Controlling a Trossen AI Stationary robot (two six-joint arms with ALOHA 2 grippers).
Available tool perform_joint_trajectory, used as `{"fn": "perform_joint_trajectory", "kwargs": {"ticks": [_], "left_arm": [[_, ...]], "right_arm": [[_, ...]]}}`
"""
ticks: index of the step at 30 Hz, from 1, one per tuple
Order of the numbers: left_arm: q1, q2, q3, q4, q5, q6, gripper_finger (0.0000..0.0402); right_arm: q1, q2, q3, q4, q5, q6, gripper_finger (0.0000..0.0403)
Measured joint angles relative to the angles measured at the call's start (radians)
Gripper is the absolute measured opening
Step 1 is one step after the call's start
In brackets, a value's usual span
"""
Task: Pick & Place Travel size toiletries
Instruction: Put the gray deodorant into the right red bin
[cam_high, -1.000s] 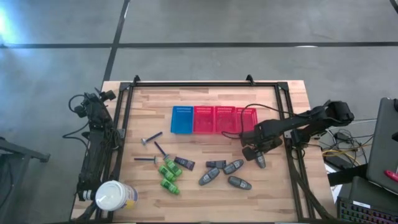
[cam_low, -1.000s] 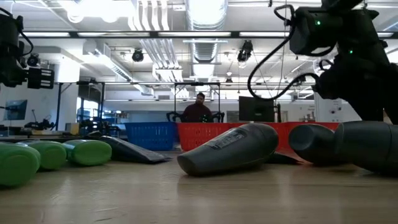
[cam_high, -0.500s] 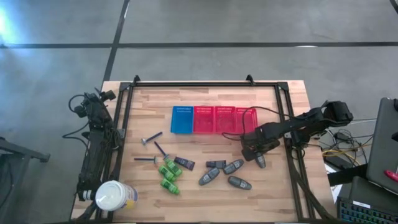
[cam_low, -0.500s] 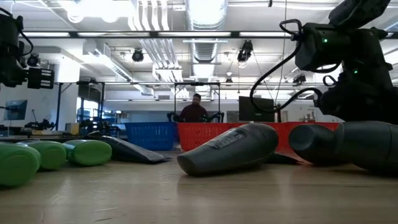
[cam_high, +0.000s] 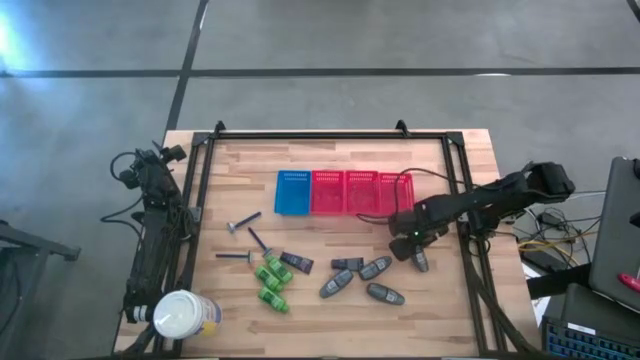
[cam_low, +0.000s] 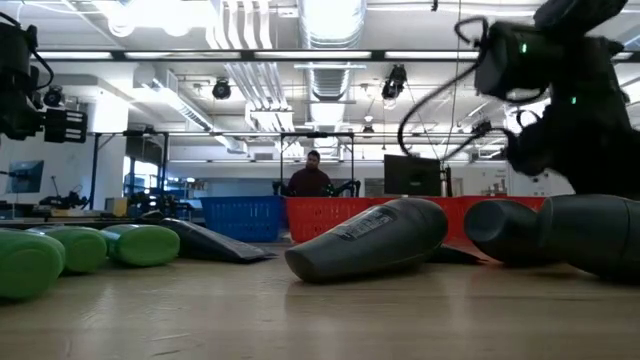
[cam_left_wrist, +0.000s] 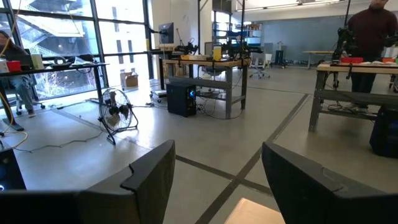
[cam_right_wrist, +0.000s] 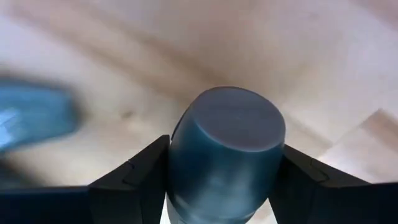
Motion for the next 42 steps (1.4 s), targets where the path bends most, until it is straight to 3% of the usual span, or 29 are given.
{"fn": "perform_joint_trajectory", "kwargs": {"ticks": [5,8,11,14,19,23,34,42], "left_arm": [[0.0,0.0,0.0,0.0,0.0,0.0,0.0245],[0.0,0.001,0.0,0.0,0.0,0.0,0.0245],[0.0,0.001,0.0,0.0,0.0,0.0,0.0245],[0.0,0.001,0.0,0.0,0.0,0.0,0.0245],[0.0,0.002,0.0,0.0,0.0,0.0,0.0245],[0.0,0.002,0.0,0.0,0.0,0.0,0.0245],[0.0,0.002,0.0,0.0,0.0,0.0,0.0245],[0.0,0.002,0.0,0.0,0.0,0.0,0.0245]], "right_arm": [[-0.003,-0.143,0.08,-0.003,-0.02,0.076,0.0203],[-0.048,-0.231,0.123,-0.002,0.091,0.137,0.0203],[-0.162,-0.286,0.143,-0.004,0.21,0.118,0.0203],[-0.334,-0.287,0.151,0.0,0.203,0.014,0.0203],[-0.596,-0.19,0.19,0.003,0.102,-0.248,0.0206],[-0.704,-0.085,0.213,-0.018,0.03,-0.388,0.0205],[-0.725,0.134,0.221,0.081,-0.004,-0.481,0.0214],[-0.722,0.2,0.267,0.039,-0.004,-0.421,0.0267]]}}
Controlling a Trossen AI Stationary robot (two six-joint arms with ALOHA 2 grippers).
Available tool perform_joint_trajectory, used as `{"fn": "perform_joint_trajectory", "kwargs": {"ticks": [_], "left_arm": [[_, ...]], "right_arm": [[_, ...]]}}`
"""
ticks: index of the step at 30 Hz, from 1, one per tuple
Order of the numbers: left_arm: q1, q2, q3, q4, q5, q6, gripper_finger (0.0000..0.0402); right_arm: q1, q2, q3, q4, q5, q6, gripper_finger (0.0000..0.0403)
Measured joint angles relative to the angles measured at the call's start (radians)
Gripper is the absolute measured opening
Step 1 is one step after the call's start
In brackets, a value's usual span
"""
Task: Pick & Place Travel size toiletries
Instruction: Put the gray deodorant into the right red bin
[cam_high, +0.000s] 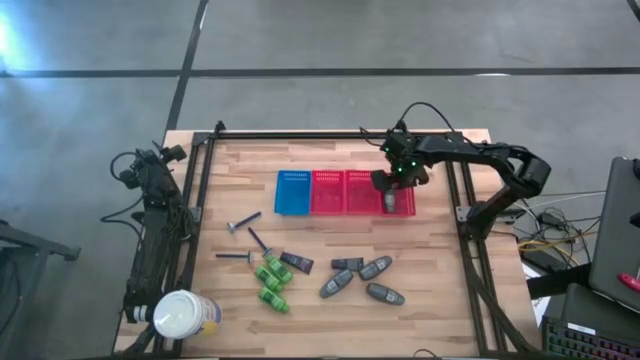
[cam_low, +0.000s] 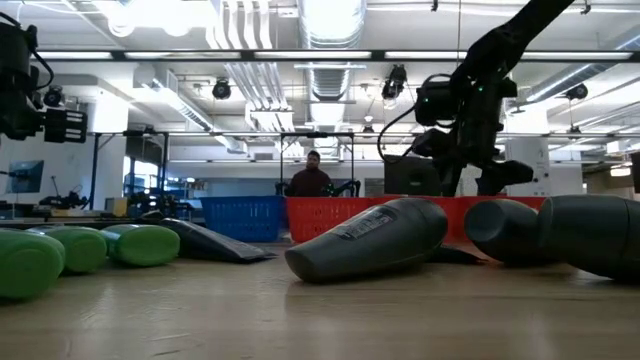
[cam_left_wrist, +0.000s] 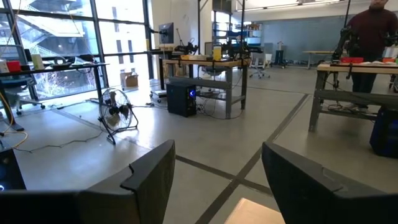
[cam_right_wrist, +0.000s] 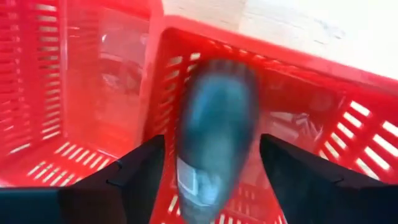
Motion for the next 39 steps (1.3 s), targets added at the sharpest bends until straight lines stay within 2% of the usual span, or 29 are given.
{"fn": "perform_joint_trajectory", "kwargs": {"ticks": [5,12,17,21,25,31,35,39], "left_arm": [[0.0,0.0,0.0,0.0,0.0,0.0,0.0245],[0.0,0.0,0.0,0.0,0.0,0.0,0.0245],[0.0,0.0,0.0,0.0,0.0,0.0,0.0245],[0.0,0.0,0.0,0.0,0.0,0.0,0.0245],[0.0,0.0,0.0,0.0,0.0,0.0,0.0245],[0.0,0.0,0.0,0.0,0.0,0.0,0.0245],[0.0,0.0,0.0,0.0,0.0,0.0,0.0245],[0.0,0.0,0.0,0.0,0.0,0.0,0.0245]], "right_arm": [[0.012,-0.034,0.03,-0.042,0.0,-0.004,0.0305],[0.102,-0.185,0.06,-0.129,0.021,-0.072,0.0339],[0.315,-0.298,0.026,-0.15,-0.01,-0.085,0.0352],[0.534,-0.316,-0.01,-0.149,-0.002,-0.057,0.0351],[0.685,-0.276,-0.032,-0.116,-0.019,0.102,0.0337],[0.868,-0.17,-0.033,-0.003,-0.054,0.165,0.0318],[0.944,-0.058,-0.009,0.009,-0.036,0.141,0.0308],[0.98,0.041,0.05,0.008,0.036,0.026,0.03]]}}
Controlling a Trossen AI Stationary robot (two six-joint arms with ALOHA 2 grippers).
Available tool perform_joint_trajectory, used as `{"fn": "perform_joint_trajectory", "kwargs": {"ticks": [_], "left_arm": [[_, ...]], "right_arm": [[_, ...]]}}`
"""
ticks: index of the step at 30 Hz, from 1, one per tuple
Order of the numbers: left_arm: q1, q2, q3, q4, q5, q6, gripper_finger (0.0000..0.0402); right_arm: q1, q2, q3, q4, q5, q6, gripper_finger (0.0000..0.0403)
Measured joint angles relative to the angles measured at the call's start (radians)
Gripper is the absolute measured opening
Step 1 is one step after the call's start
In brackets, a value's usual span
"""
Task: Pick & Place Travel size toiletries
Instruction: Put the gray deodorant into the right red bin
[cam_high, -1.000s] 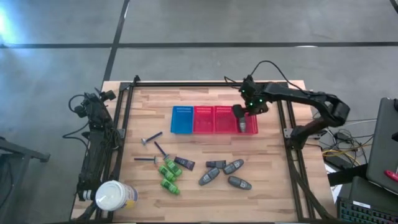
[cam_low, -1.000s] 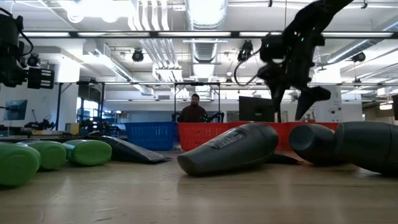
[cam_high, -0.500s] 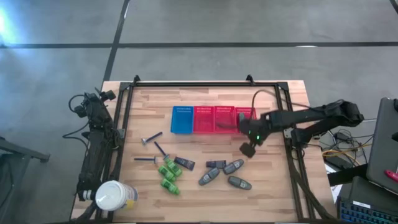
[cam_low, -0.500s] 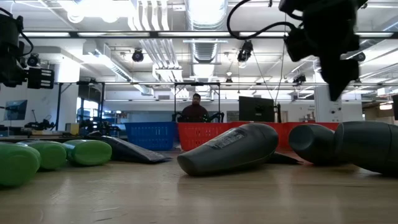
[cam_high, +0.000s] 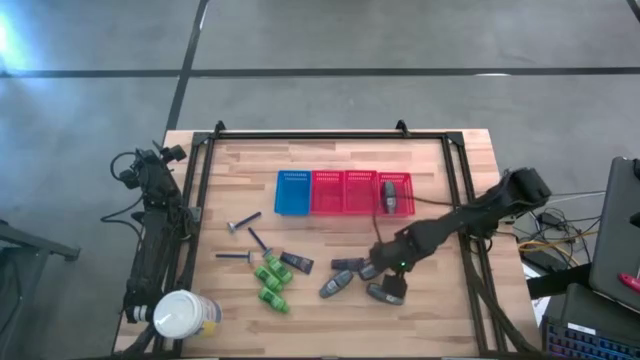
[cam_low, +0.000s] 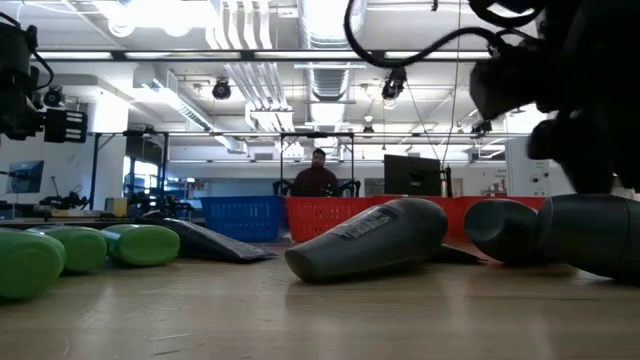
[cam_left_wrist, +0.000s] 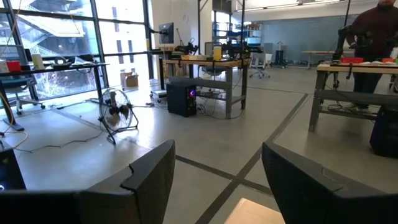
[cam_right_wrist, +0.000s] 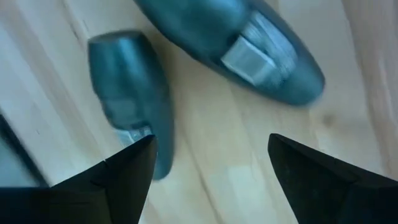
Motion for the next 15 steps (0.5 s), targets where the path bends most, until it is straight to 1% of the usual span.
{"fn": "perform_joint_trajectory", "kwargs": {"ticks": [4,9,11,13,15], "left_arm": [[0.0,0.0,0.0,0.0,0.0,0.0,0.0245],[0.0,0.0,0.0,0.0,0.0,0.0,0.0245],[0.0,0.0,0.0,0.0,0.0,0.0,0.0245],[0.0,0.0,0.0,0.0,0.0,0.0,0.0245],[0.0,0.0,0.0,0.0,0.0,0.0,0.0245]], "right_arm": [[-0.004,0.073,0.085,-0.04,0.039,-0.168,0.0302],[-0.021,0.144,0.18,-0.115,0.062,-0.402,0.0319],[-0.026,0.167,0.206,-0.126,0.091,-0.485,0.0327],[-0.029,0.191,0.228,-0.129,0.122,-0.548,0.0333],[-0.034,0.209,0.244,-0.123,0.126,-0.602,0.034]]}}
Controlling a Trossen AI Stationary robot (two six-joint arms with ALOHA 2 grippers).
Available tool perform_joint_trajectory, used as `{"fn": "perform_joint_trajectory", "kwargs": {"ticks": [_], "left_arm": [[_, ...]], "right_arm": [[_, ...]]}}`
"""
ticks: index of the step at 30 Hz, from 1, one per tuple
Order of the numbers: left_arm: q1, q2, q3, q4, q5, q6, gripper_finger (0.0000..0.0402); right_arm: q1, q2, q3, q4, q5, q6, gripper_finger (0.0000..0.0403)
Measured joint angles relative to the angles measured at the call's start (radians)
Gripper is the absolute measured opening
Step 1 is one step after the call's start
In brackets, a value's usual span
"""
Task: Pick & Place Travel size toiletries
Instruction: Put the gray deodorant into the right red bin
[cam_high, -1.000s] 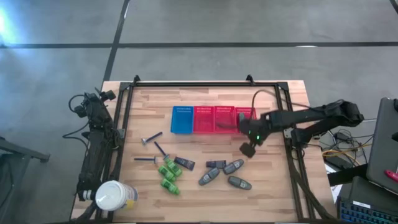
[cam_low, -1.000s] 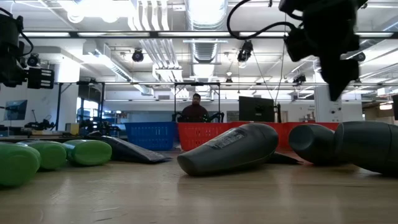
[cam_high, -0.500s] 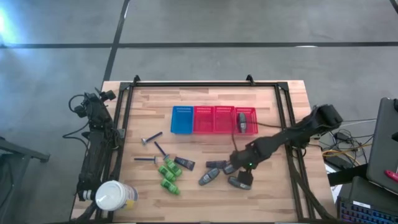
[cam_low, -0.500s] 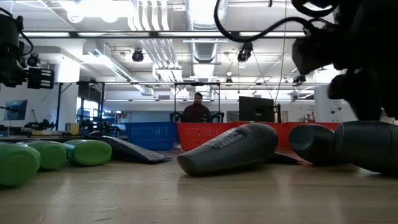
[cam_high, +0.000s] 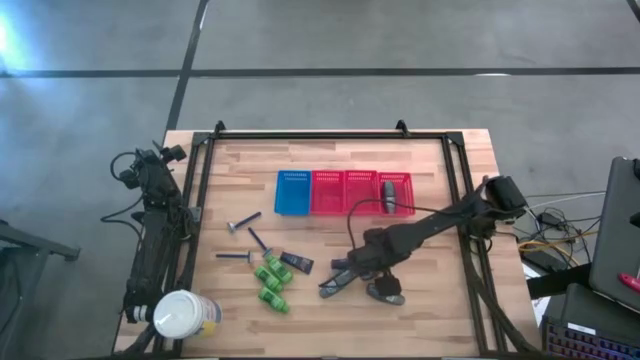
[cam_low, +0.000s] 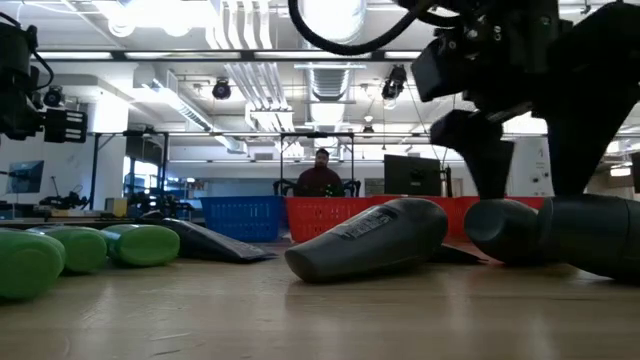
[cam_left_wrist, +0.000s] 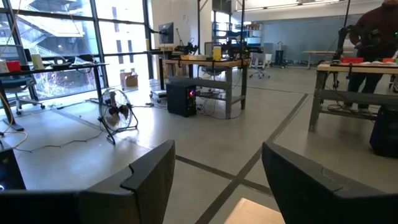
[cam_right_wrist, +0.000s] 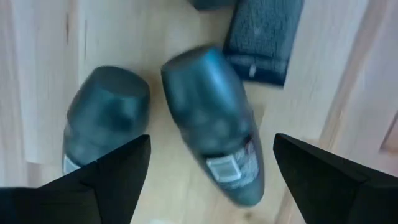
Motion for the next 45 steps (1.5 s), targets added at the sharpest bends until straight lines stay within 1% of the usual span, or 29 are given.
{"fn": "perform_joint_trajectory", "kwargs": {"ticks": [5,9,11,15,20,27,32,35,37,40,42,45], "left_arm": [[0.0,0.0,0.0,0.0,0.0,0.0,0.0245],[0.0,0.0,0.0,0.0,0.0,0.0,0.0245],[0.0,0.0,0.0,0.0,0.0,0.0,0.0245],[0.0,0.0,0.0,0.0,0.0,0.0,0.0245],[0.0,0.0,0.0,0.0,0.0,0.0,0.0245],[0.0,0.0,0.0,0.0,0.0,0.0,0.0245],[0.0,0.0,0.0,0.0,0.0,0.0,0.0245],[0.0,0.0,0.0,0.0,0.0,0.0,0.0245],[0.0,0.0,0.0,0.0,0.0,0.0,0.0245],[0.0,0.0,0.0,0.0,0.0,0.0,0.0245],[0.0,0.0,0.0,0.0,0.0,0.0,0.0245],[0.0,0.0,0.0,0.0,0.0,0.0,0.0245]], "right_arm": [[-0.002,0.052,0.0,-0.001,0.0,-0.073,0.0353],[-0.003,0.071,-0.02,-0.003,0.003,-0.084,0.0347],[-0.008,0.073,-0.024,0.006,0.024,-0.08,0.0338],[-0.033,0.069,-0.027,0.027,0.028,-0.093,0.0315],[-0.064,0.075,-0.047,0.079,0.018,-0.121,0.0287],[-0.089,0.082,-0.049,0.082,0.002,-0.102,0.0245],[-0.122,0.073,-0.049,0.065,-0.016,0.077,0.0201],[-0.143,0.045,-0.054,0.044,0.001,0.172,0.0201],[-0.157,0.006,-0.053,0.037,0.025,0.244,0.0201],[-0.187,-0.062,-0.052,0.019,0.029,0.384,0.0201],[-0.213,-0.112,-0.055,0.013,0.035,0.512,0.0201],[-0.261,-0.2,-0.07,-0.04,0.074,0.743,0.0203]]}}
